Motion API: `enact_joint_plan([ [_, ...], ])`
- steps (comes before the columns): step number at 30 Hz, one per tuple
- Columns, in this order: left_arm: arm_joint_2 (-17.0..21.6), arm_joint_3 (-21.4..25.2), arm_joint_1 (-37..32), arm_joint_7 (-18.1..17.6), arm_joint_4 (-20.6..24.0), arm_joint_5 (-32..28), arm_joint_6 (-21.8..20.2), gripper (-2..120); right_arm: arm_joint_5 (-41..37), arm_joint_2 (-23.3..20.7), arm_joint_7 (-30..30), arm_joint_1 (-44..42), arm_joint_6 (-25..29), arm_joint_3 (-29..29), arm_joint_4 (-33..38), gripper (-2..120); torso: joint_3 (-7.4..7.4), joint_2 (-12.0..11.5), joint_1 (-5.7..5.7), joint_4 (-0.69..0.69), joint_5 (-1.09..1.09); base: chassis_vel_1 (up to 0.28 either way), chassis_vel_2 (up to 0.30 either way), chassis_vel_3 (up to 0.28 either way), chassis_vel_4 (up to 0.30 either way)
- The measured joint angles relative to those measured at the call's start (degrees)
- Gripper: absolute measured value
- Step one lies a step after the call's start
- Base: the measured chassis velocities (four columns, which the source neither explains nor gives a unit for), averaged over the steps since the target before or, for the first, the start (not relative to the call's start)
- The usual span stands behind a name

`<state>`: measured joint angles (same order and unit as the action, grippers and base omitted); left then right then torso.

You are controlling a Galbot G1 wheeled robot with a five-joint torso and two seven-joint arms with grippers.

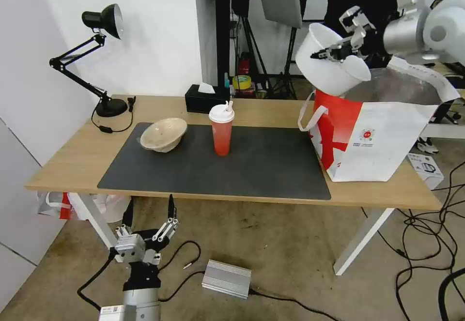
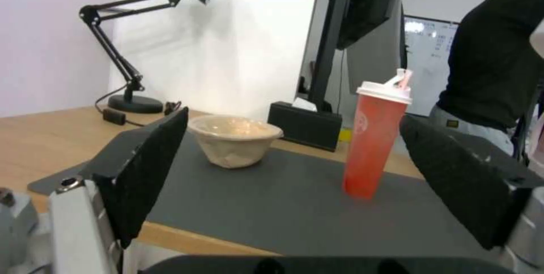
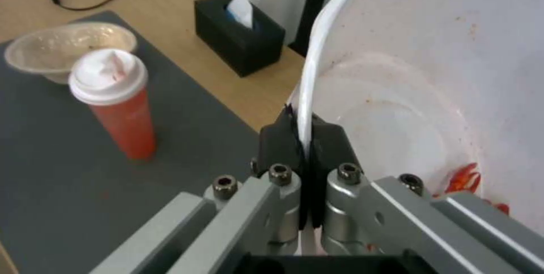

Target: Pick up the trash from the table and place it into the takeout bag.

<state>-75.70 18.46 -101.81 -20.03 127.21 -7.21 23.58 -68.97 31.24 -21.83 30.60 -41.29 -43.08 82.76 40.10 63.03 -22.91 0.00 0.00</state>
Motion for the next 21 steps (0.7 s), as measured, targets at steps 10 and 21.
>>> enact_joint_plan([
  [10,0.47,0.38,-0.06,-0.07,0.00,-0.24,0.03,100,1.40,-1.77,-0.66,-2.73,0.04,2.20,-1.26,0,0.00,0.00,0.00,0.01,-0.01,0.000,0.000,0.000,0.000],
  [21,0.21,0.29,-0.39,-0.09,0.10,-0.19,0.04,100,2.52,-3.62,-1.31,-5.99,0.05,4.50,-0.95,0,0.00,0.00,0.00,0.00,-0.01,0.000,0.000,0.000,0.000],
])
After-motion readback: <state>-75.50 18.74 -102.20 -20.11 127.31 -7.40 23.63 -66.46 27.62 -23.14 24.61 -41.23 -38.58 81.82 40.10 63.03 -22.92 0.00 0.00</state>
